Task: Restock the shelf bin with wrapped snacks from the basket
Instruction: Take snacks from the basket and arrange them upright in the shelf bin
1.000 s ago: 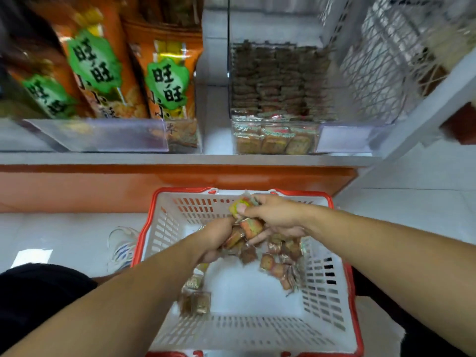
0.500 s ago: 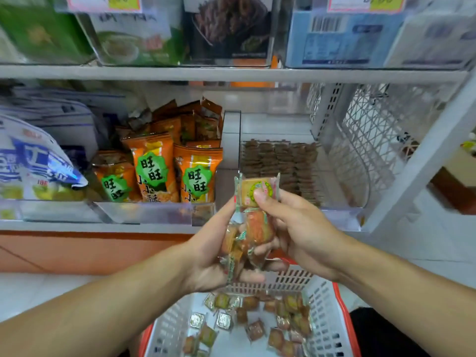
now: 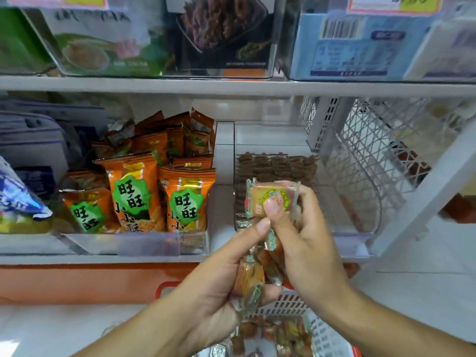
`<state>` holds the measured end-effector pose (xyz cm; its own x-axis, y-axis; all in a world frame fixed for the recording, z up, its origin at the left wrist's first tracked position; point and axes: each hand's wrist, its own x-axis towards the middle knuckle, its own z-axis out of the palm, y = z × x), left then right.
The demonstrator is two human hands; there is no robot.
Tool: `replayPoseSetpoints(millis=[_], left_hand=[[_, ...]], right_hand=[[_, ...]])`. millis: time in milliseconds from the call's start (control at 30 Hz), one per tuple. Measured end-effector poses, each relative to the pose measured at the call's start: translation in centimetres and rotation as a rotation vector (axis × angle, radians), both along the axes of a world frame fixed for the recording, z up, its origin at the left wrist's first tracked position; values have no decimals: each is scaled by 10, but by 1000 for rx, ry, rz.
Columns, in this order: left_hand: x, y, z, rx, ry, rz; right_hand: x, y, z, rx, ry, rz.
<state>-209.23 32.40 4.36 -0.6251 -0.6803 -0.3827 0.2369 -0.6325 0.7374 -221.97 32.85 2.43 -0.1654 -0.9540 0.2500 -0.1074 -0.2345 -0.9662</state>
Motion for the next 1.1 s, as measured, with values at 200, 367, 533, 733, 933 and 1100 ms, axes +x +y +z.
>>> replayPoseSetpoints(millis=[200, 367, 533, 733, 933, 1100], left_hand=[[1, -11, -26, 88, 57, 82], [1, -14, -19, 53, 50, 134], [0, -23, -15, -14, 13, 187], [11, -25, -12, 84, 113, 222], [28, -28, 2, 177, 216, 208], [35, -29, 8, 111, 236, 174]], right_hand=[[13, -1, -9, 53, -90, -93], [8, -1, -5, 254, -440, -43], [2, -2, 0, 254, -585, -31], [-16, -7, 16, -81, -82, -28], [-30, 2, 20, -434, 618, 24], [-28, 9, 21, -464, 697, 139]])
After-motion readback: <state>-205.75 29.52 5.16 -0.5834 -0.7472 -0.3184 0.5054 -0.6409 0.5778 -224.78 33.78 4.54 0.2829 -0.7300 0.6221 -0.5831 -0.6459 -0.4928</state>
